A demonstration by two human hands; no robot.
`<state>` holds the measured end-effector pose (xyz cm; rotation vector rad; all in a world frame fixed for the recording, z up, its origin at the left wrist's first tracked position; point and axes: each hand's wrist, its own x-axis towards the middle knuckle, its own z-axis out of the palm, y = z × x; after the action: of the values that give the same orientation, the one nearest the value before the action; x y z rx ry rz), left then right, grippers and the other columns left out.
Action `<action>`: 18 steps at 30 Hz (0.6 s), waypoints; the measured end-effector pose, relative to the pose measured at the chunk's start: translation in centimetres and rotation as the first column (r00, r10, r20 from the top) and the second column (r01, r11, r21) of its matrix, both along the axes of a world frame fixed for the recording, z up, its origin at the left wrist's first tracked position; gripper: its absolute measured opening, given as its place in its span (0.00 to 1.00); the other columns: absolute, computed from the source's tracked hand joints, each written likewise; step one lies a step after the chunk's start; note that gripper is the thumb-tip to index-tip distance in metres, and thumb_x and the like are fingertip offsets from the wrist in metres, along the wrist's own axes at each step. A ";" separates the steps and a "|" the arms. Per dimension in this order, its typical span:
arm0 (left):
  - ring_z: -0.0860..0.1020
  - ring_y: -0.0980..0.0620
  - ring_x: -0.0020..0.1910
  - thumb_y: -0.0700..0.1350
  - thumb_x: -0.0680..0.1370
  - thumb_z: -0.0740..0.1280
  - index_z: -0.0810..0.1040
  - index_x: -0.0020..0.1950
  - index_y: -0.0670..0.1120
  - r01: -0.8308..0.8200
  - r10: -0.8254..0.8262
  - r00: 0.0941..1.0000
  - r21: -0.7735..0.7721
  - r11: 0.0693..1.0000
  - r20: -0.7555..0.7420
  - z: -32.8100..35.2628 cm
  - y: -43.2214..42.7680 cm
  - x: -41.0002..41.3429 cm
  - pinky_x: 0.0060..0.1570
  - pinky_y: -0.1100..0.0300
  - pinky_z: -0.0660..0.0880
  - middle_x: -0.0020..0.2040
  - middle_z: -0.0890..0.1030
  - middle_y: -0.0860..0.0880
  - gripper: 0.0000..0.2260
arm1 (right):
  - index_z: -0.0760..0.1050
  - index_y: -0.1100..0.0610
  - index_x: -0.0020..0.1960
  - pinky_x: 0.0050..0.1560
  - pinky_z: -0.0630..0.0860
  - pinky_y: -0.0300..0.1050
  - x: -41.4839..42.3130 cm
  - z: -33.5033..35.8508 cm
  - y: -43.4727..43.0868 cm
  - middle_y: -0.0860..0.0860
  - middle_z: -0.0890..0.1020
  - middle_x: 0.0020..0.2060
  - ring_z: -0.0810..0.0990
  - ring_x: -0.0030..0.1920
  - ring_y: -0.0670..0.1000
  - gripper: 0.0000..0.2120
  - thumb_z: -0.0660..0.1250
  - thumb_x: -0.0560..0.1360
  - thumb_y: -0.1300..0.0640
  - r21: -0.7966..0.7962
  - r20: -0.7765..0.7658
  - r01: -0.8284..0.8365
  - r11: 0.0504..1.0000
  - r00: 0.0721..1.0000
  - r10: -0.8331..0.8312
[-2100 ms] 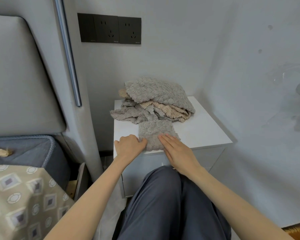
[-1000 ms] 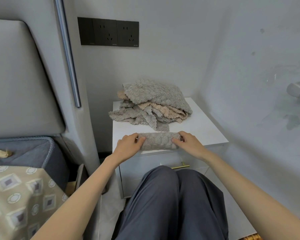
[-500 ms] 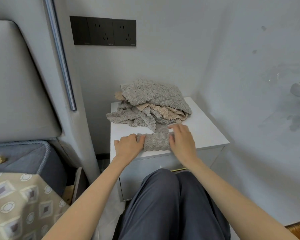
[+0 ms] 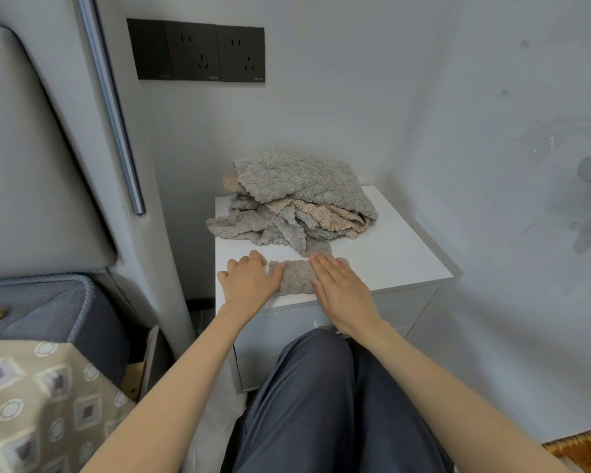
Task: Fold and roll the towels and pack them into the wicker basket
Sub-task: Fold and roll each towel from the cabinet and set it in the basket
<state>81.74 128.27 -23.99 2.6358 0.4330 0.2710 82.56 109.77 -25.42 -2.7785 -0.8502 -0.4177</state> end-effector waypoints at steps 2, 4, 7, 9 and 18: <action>0.70 0.43 0.60 0.62 0.77 0.58 0.77 0.56 0.47 0.021 -0.021 1.000 0.002 1.000 -0.010 -0.1 0.0 0.1 0.55 0.50 0.63 0.55 0.79 0.48 0.21 | 0.55 0.60 0.77 0.75 0.43 0.43 0.2 -0.1 -0.6 0.54 0.59 0.76 0.55 0.76 0.51 0.24 0.48 0.84 0.52 -0.006 -0.039 0.047 0.999 0.998 -0.048; 0.70 0.42 0.60 0.60 0.78 0.57 0.78 0.57 0.47 0.038 -0.038 0.999 -0.001 0.999 -0.017 -0.1 -0.3 0.2 0.54 0.50 0.63 0.55 0.78 0.46 0.20 | 0.52 0.60 0.77 0.75 0.44 0.42 0.3 0.0 -1.0 0.53 0.57 0.76 0.53 0.77 0.50 0.24 0.47 0.84 0.51 0.001 -0.093 0.084 0.996 0.992 -0.084; 0.69 0.40 0.59 0.59 0.80 0.55 0.78 0.55 0.44 0.053 -0.053 0.997 0.001 0.999 -0.058 -0.3 -0.4 0.4 0.51 0.51 0.61 0.55 0.77 0.44 0.21 | 0.52 0.60 0.77 0.74 0.44 0.40 0.2 0.2 -1.0 0.54 0.58 0.76 0.53 0.76 0.52 0.24 0.46 0.84 0.51 0.037 -0.169 0.086 0.996 0.983 -0.079; 0.69 0.40 0.59 0.59 0.81 0.54 0.76 0.53 0.42 0.074 -0.073 0.993 0.003 0.997 -0.097 -0.1 -0.3 0.6 0.50 0.51 0.59 0.55 0.77 0.43 0.22 | 0.52 0.61 0.77 0.74 0.44 0.39 0.1 0.5 -0.8 0.55 0.58 0.76 0.53 0.76 0.52 0.24 0.47 0.84 0.52 0.050 -0.204 0.085 0.995 0.976 -0.073; 0.72 0.45 0.41 0.49 0.83 0.54 0.65 0.49 0.40 0.277 -0.280 0.959 -0.378 0.884 0.047 1.7 -1.0 -0.4 0.36 0.58 0.65 0.40 0.74 0.46 0.12 | 0.57 0.54 0.76 0.74 0.52 0.54 0.5 2.7 -1.6 0.52 0.65 0.72 0.61 0.72 0.51 0.21 0.47 0.83 0.53 -0.012 -0.301 0.082 0.997 0.950 -0.082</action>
<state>81.38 127.30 -22.29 2.2750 0.0888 0.0701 83.07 108.14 -22.70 -2.7829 -0.6633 -0.0013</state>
